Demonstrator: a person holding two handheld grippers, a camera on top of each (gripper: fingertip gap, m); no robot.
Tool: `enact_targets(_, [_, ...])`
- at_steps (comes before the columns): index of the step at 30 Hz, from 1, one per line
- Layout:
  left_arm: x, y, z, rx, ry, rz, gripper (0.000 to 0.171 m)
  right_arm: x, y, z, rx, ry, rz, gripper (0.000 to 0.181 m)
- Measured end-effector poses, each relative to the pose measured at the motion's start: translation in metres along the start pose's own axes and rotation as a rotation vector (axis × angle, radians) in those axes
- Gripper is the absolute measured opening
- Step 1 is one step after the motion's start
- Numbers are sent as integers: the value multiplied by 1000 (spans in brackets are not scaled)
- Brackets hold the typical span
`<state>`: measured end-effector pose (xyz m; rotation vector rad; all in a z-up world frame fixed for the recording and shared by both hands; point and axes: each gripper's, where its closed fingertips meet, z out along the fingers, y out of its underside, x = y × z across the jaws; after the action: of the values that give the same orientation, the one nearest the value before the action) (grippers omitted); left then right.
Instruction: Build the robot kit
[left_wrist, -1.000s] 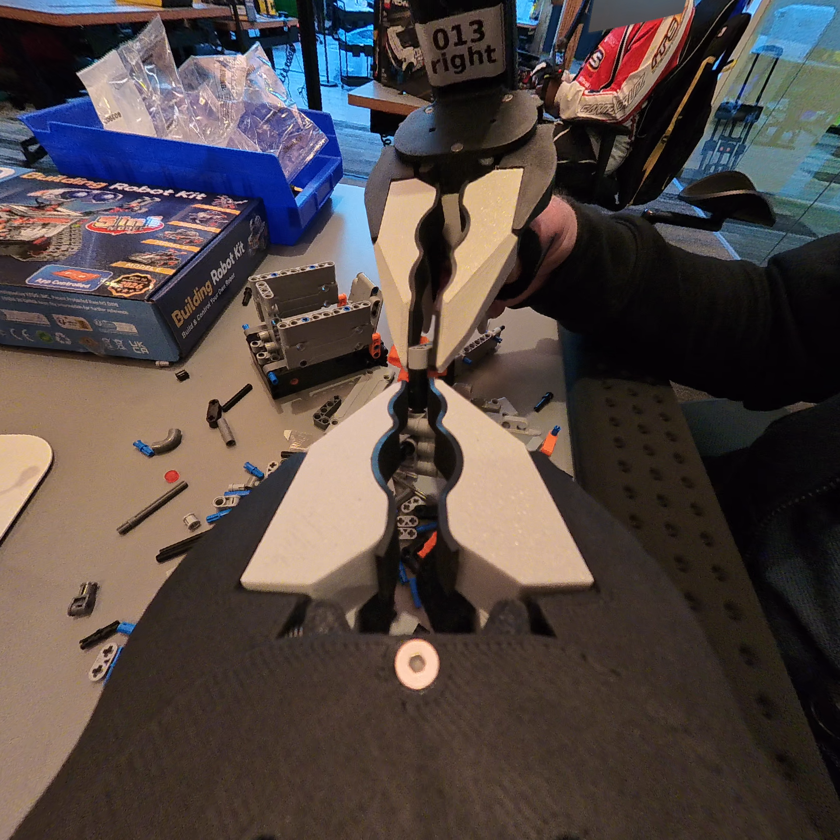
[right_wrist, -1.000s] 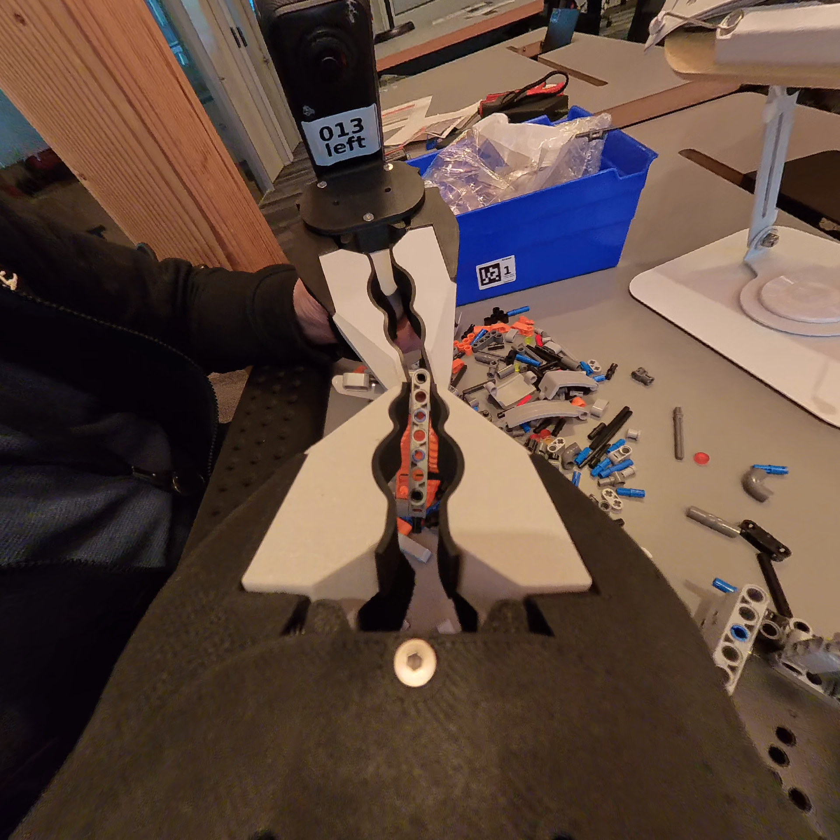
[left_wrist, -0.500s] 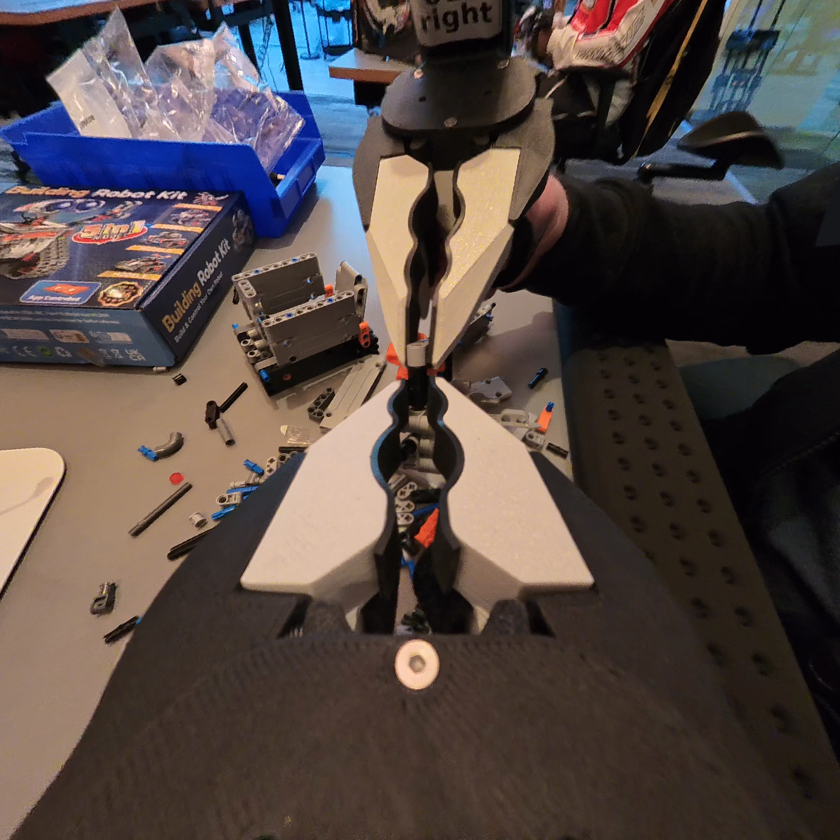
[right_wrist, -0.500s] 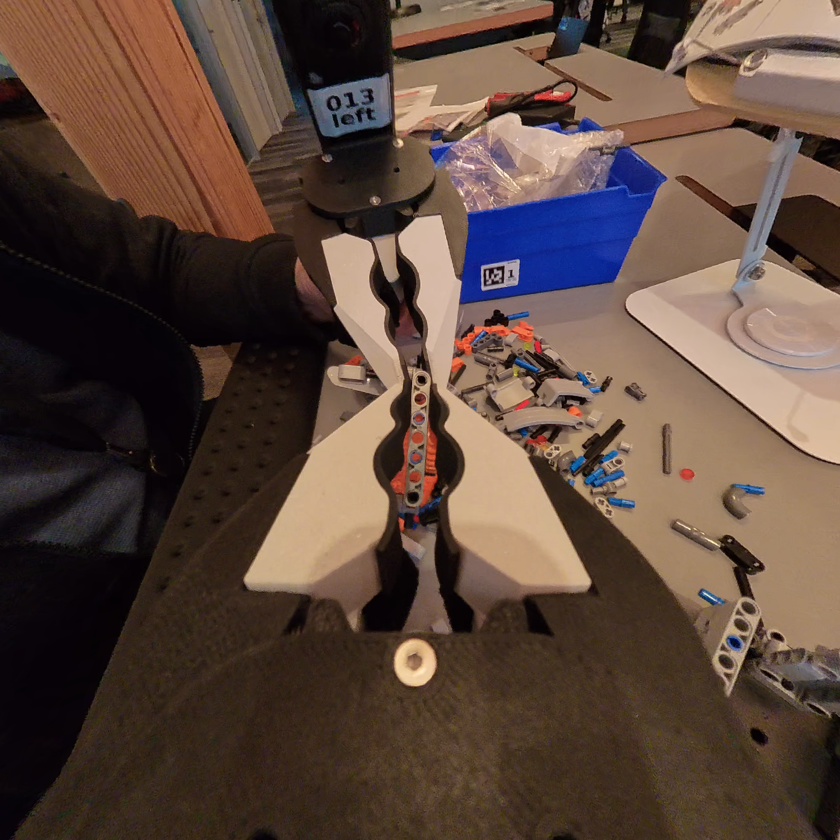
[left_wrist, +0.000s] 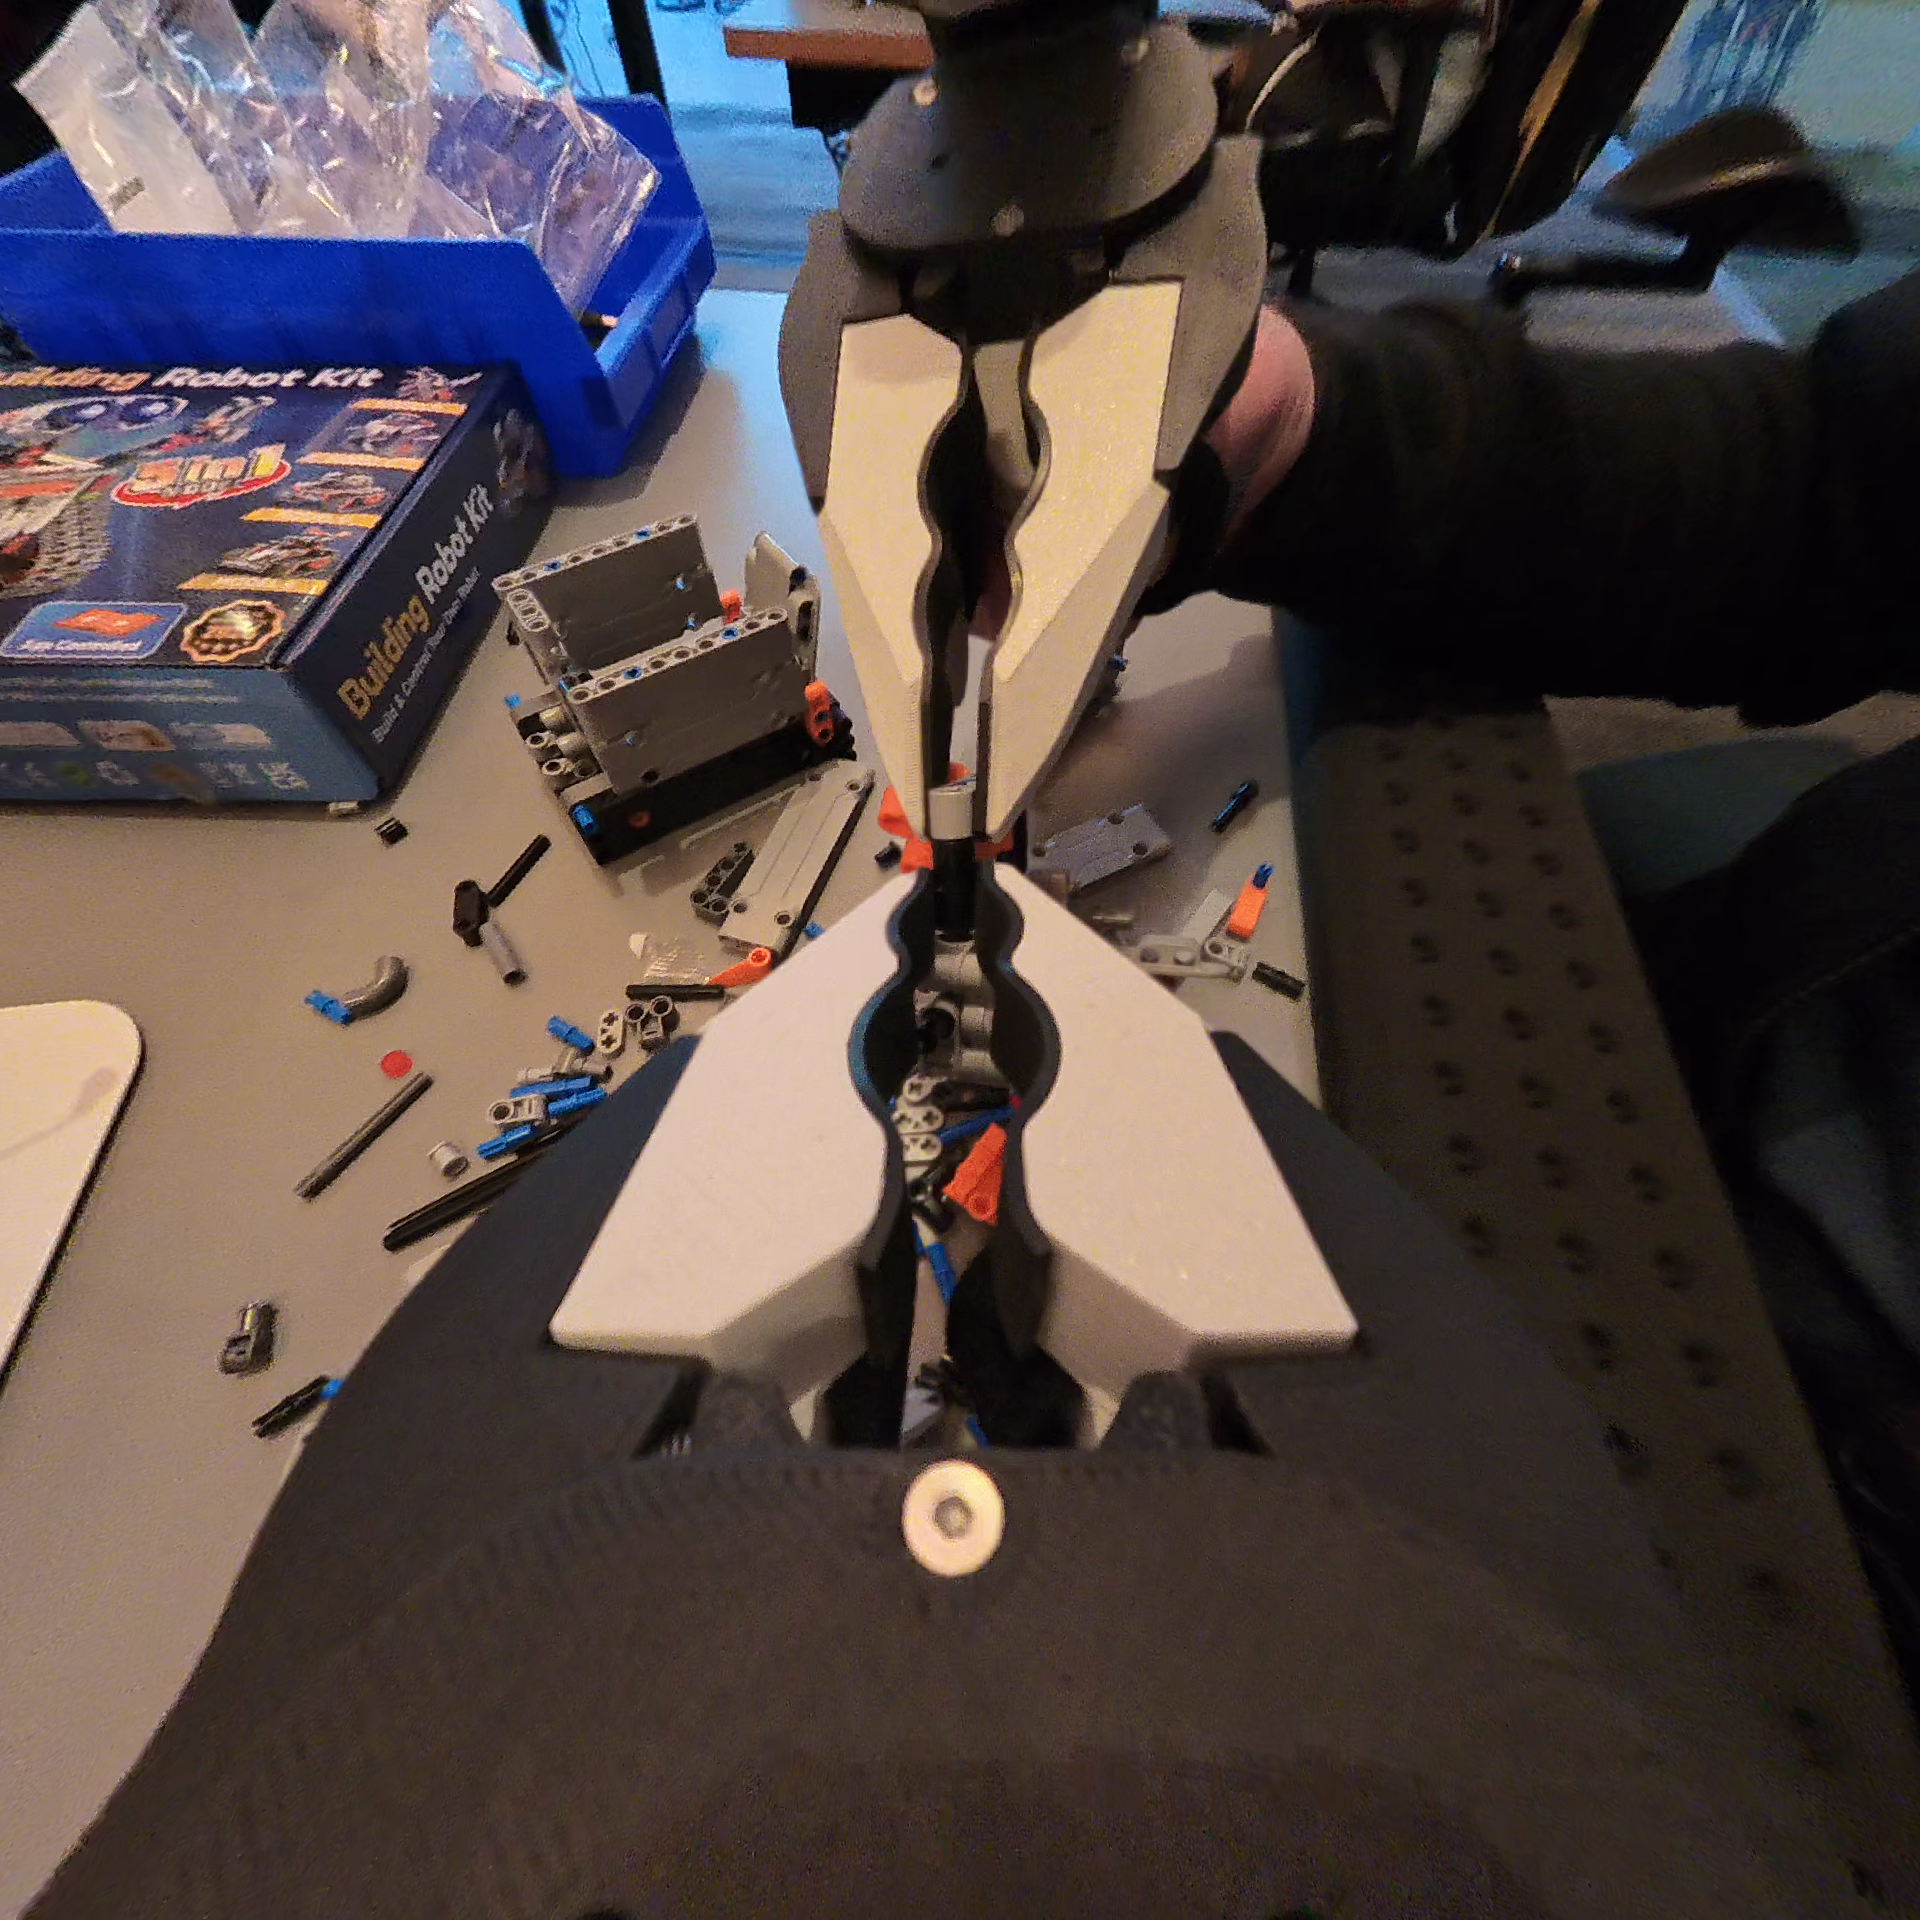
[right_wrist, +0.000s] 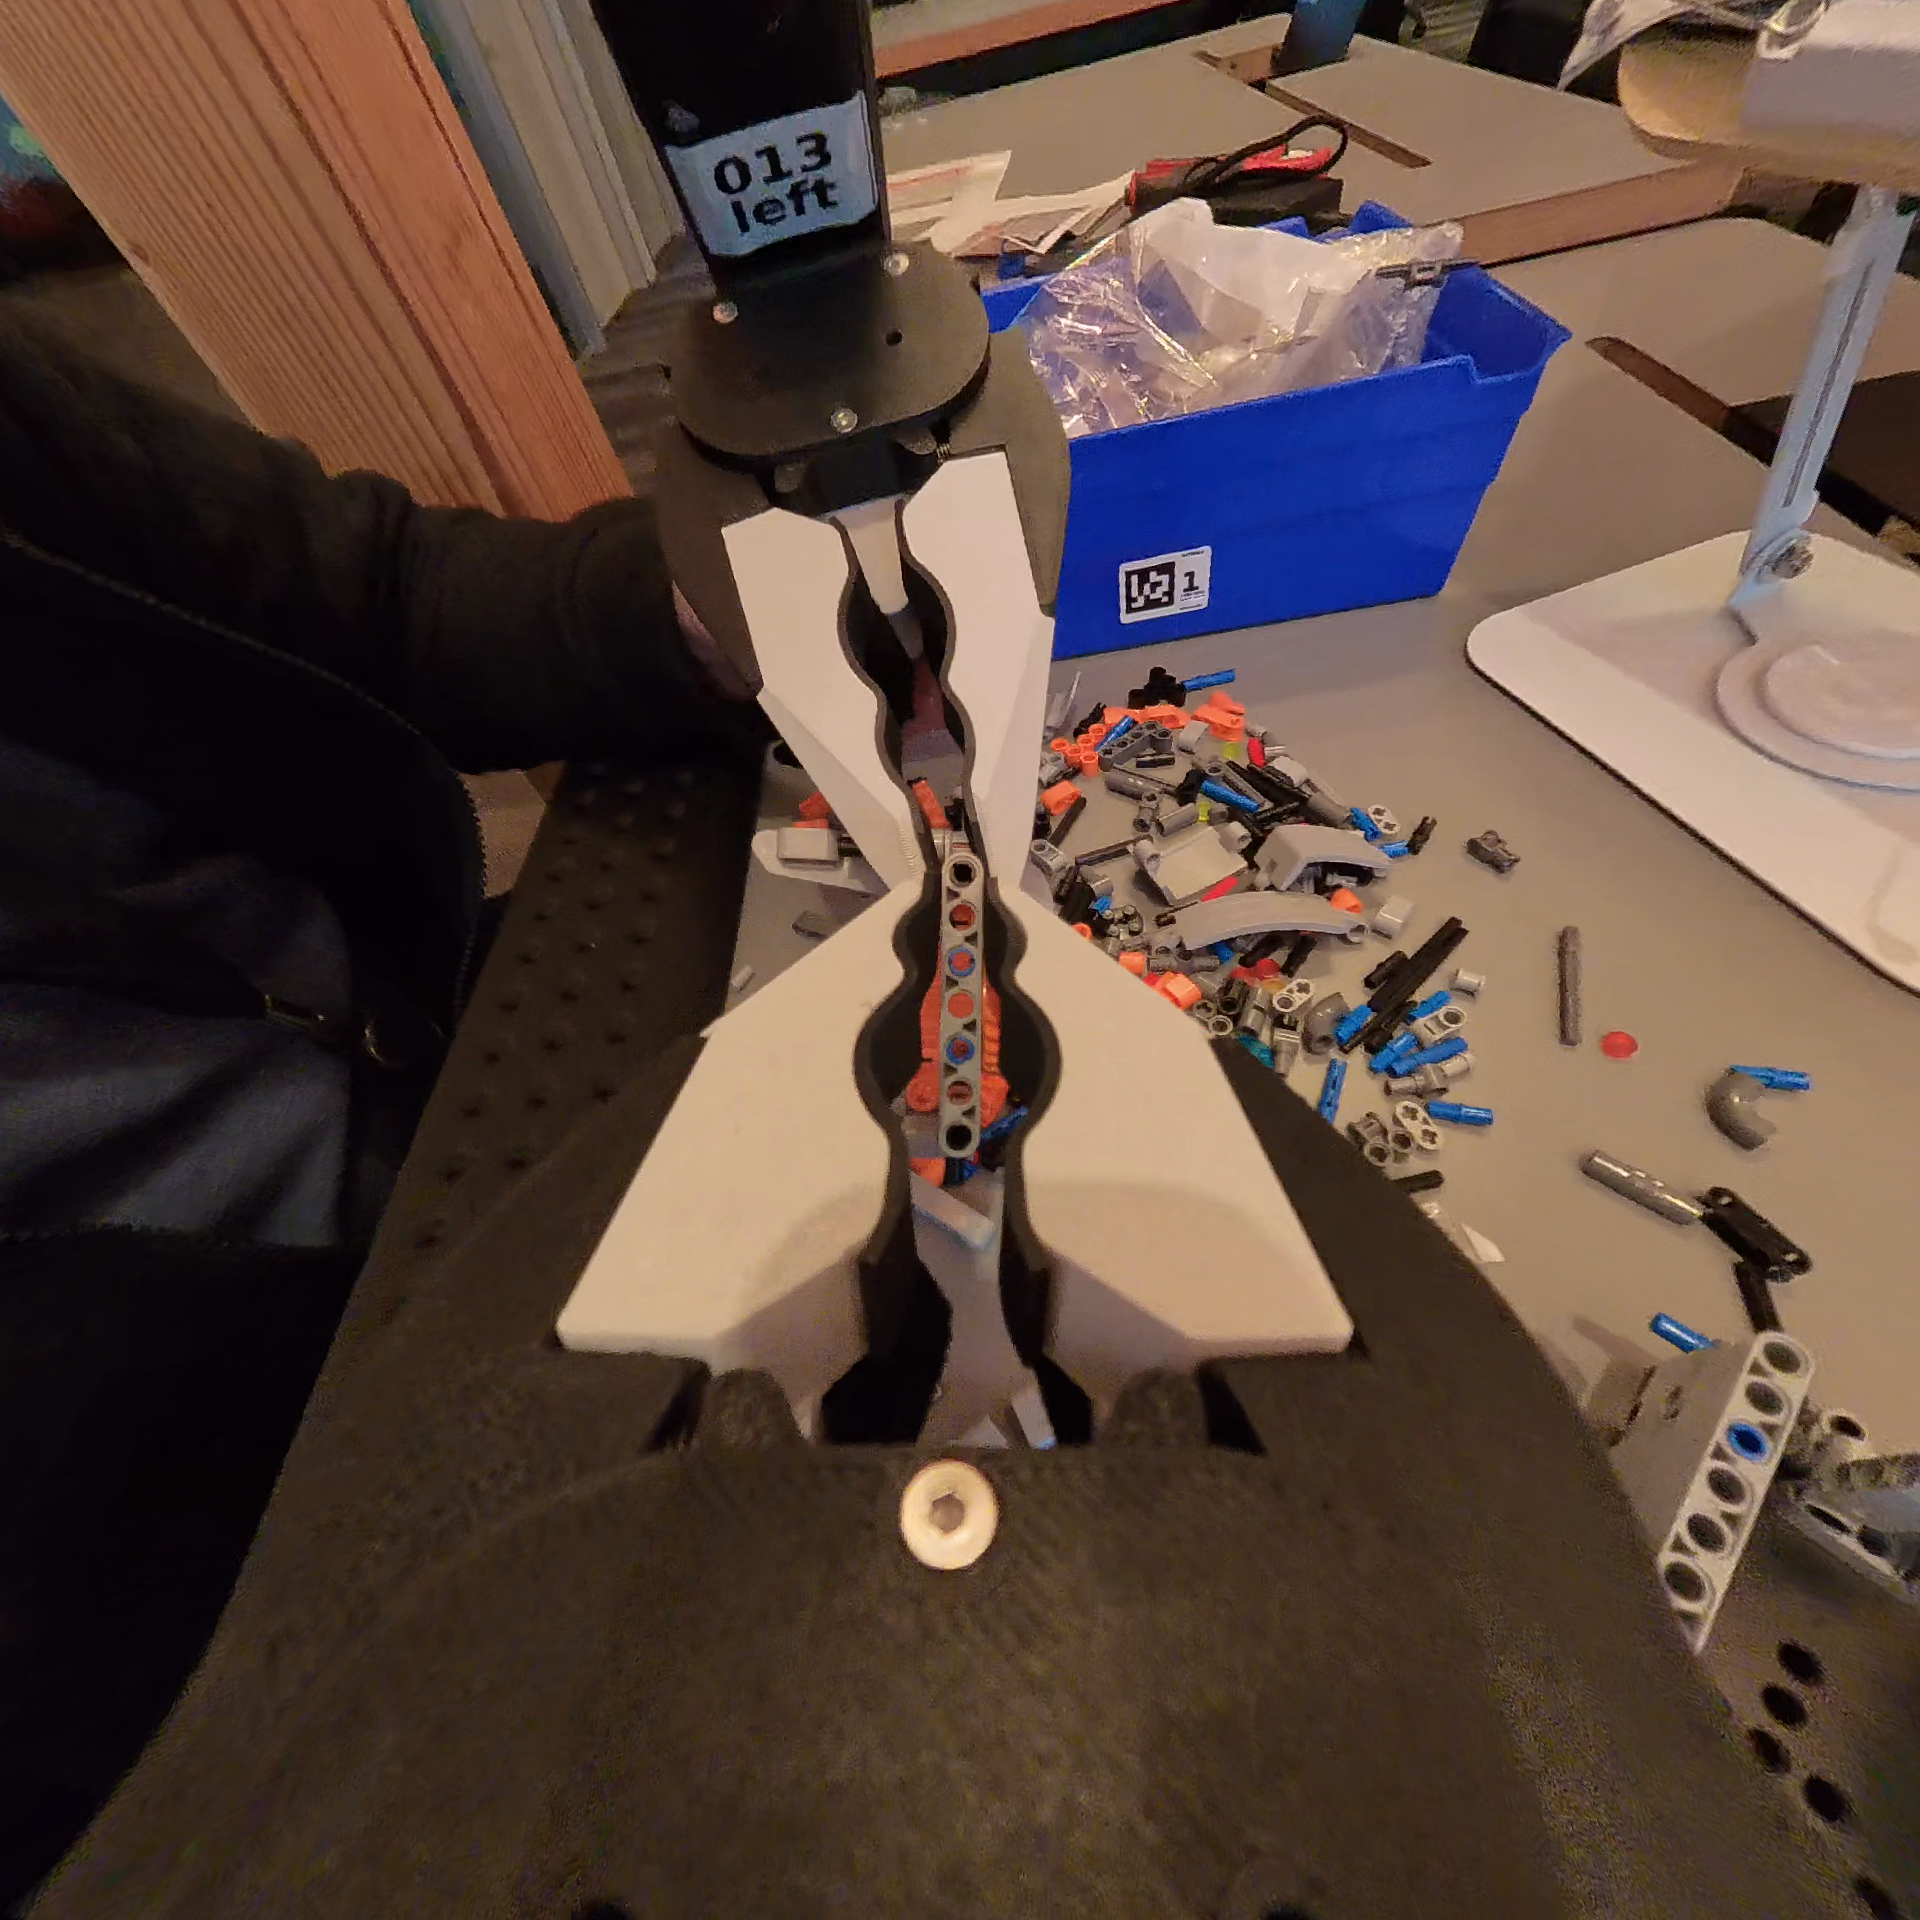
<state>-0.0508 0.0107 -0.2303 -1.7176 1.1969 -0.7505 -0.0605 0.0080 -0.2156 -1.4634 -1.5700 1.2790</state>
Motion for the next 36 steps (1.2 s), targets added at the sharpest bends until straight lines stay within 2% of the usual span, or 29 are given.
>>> enact_targets(5, [0,7,2,-90,-66,106,5,-1,2,2,-19,15,-33,6])
enact_targets(8, [2,10,5,-109,-60,114,5,-2,6,3,-65,41,-85,5])
enact_targets(10, [3,5,6,-76,-55,103,7,-3,6,3,-66,41,-90,4])
enact_targets(16, [7,6,7,-88,-55,111,5,-6,8,1,-71,41,-107,4])
enact_targets(25, [22,-2,4,-19,39,77,5,-20,6,-6,-22,-28,-82,4])
enact_targets(34, [28,-9,3,23,72,43,5,-25,2,-12,20,-54,-64,4])
enact_targets(36, [20,-7,-4,29,38,30,5,-19,-4,-26,74,-41,-38,3])
